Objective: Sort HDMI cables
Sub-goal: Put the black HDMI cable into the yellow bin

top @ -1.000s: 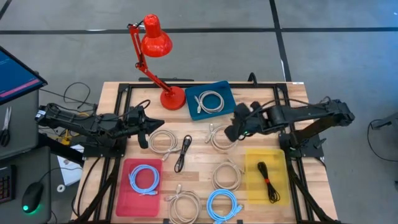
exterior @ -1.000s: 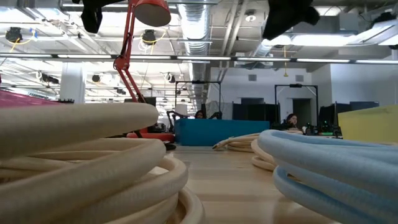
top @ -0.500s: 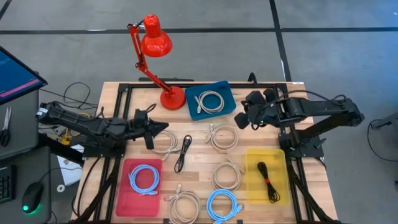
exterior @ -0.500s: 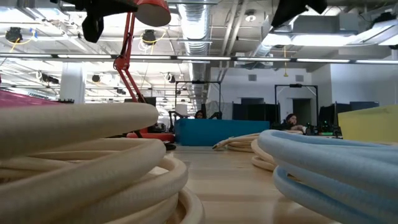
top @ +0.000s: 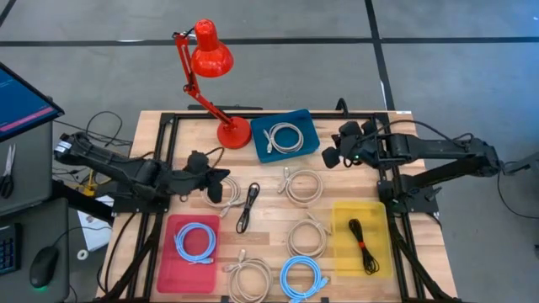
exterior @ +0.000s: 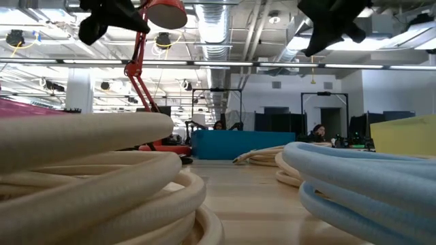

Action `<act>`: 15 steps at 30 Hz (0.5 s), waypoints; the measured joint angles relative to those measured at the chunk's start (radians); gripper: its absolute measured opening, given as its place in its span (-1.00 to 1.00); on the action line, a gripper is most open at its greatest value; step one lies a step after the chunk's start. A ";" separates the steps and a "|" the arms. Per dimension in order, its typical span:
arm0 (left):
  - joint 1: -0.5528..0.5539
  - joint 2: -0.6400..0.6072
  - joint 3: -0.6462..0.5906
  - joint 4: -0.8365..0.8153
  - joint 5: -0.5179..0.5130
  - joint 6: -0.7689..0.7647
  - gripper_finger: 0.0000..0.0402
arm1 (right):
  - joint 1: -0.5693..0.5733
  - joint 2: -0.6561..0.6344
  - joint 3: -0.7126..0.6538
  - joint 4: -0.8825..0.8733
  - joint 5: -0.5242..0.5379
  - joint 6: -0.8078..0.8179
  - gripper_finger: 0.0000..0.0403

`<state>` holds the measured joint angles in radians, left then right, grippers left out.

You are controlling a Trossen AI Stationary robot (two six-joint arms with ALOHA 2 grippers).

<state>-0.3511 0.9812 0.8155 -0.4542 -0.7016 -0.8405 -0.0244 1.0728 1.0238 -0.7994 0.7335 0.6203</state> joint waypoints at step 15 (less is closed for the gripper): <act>0.096 0.326 0.072 -0.117 0.361 -0.171 -0.99 | -0.053 -0.022 -0.039 0.024 -0.004 -0.002 -1.00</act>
<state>-0.2550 1.3070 0.8871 -0.5711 -0.3410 -1.0111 -0.0776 1.0508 0.9852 -0.7750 0.7296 0.6178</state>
